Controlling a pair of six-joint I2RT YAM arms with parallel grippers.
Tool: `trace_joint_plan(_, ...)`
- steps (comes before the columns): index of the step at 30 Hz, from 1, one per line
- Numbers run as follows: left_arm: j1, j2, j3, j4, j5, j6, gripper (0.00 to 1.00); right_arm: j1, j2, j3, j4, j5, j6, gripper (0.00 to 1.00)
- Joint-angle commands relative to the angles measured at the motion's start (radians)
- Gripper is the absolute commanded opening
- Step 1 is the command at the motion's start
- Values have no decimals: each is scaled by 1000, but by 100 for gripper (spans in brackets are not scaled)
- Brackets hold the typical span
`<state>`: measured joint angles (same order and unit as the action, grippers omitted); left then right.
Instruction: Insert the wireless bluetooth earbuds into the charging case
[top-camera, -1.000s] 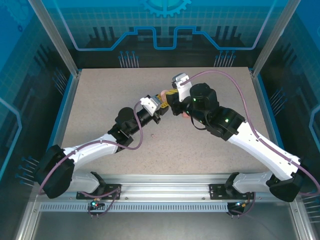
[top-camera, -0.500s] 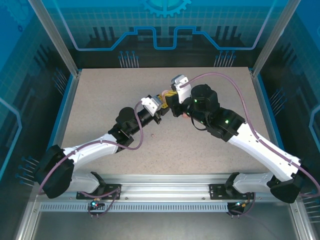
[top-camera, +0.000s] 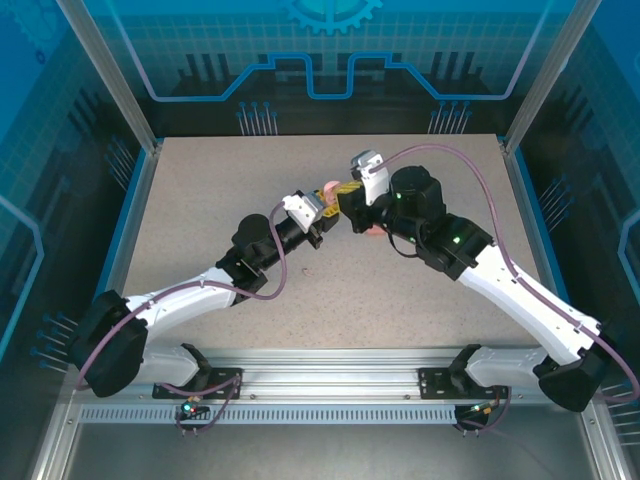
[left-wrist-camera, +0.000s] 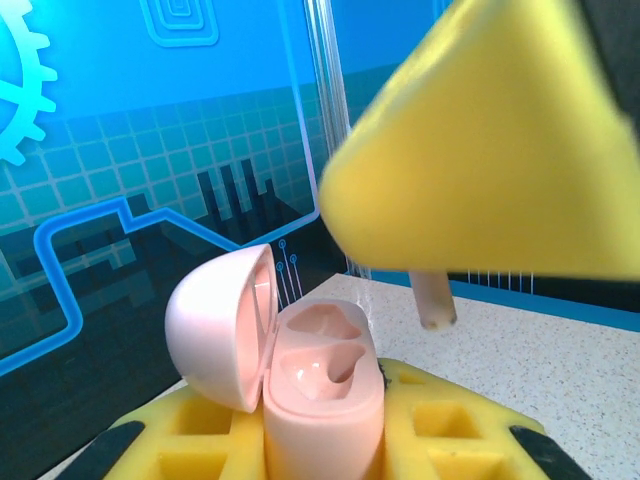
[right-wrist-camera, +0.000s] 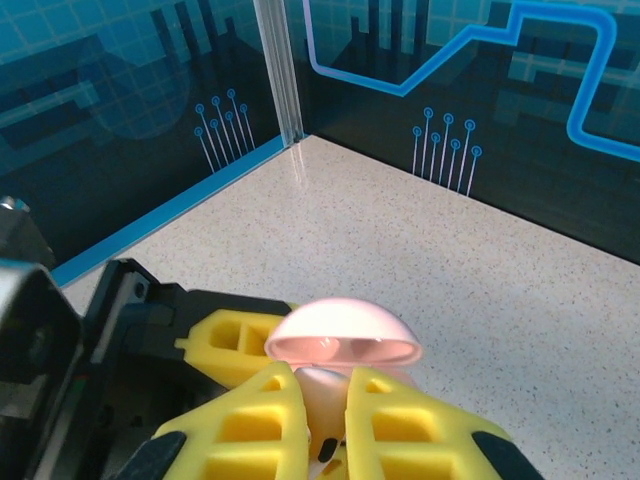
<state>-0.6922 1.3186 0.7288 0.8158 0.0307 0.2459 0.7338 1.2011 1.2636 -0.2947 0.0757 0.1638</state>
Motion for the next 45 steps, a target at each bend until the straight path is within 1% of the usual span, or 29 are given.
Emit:
trace_joint_plan(1, -10, -37, 29, 9, 15, 3, 0, -25, -37, -37, 84, -58, 3, 10)
trace_joint_plan(7, -9, -42, 31, 3, 18, 0, 0, -45, -64, -96, 161, -94, 19, 10)
trace_joint_plan(13, -9, -39, 36, -9, 23, -1, 0, -48, -71, -104, 202, -103, 35, 10)
trace_joint_plan(20, -10, -41, 35, -17, 26, -6, 0, -49, -67, -87, 206, -110, 33, 10)
trace_joint_plan(34, -13, -56, 43, -26, 37, -8, 0, -50, -11, -83, 222, -102, 32, 10)
trace_joint_plan(45, -14, -74, 44, -26, 38, -8, 0, -63, -5, -105, 215, -103, 29, 9)
